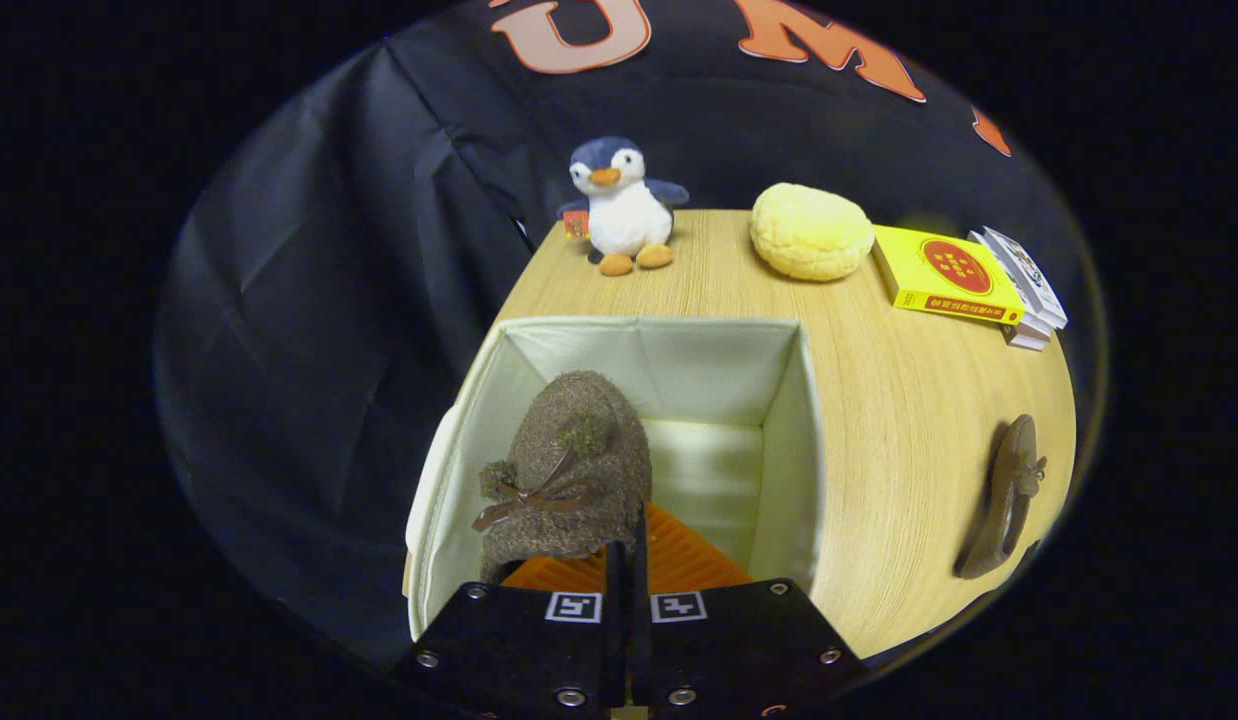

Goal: Open the storage box then place both shoes into the box .Put the left shoe in first, then the right shoe, with the right side of both shoes facing outward in a uniform manner.

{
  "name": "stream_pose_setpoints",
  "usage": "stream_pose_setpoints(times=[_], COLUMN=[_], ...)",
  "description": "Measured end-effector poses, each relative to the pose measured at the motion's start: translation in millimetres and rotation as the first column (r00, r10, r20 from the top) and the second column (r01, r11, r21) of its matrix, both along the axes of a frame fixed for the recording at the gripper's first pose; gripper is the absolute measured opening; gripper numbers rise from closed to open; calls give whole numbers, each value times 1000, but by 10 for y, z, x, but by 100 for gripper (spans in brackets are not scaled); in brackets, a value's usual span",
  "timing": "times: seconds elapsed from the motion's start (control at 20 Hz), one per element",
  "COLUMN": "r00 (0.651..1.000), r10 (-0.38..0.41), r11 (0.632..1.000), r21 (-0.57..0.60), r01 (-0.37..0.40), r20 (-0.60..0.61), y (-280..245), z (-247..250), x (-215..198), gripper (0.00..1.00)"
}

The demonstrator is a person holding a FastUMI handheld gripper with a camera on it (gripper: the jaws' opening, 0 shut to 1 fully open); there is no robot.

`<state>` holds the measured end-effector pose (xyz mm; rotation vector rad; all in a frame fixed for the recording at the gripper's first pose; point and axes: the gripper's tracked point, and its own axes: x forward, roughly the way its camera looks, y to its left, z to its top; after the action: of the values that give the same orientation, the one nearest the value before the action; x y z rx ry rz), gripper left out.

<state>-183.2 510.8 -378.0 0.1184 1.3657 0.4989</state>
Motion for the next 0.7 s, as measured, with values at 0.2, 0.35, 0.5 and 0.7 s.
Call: stream_pose_setpoints(times=[0.2, 0.35, 0.5, 0.7], r00=[995, 988, 970, 962], r10=[-7, -18, 35, 91], r11=[996, 995, 999, 993], r21=[-88, -102, -33, 91], r01=[-2, 3, -44, -70], r20=[-101, -153, -242, -258], y=[138, 215, 301, 270], z=[-326, -413, -393, -134], x=[-188, -248, -407, -448], gripper=[4, 4, 14, 40])
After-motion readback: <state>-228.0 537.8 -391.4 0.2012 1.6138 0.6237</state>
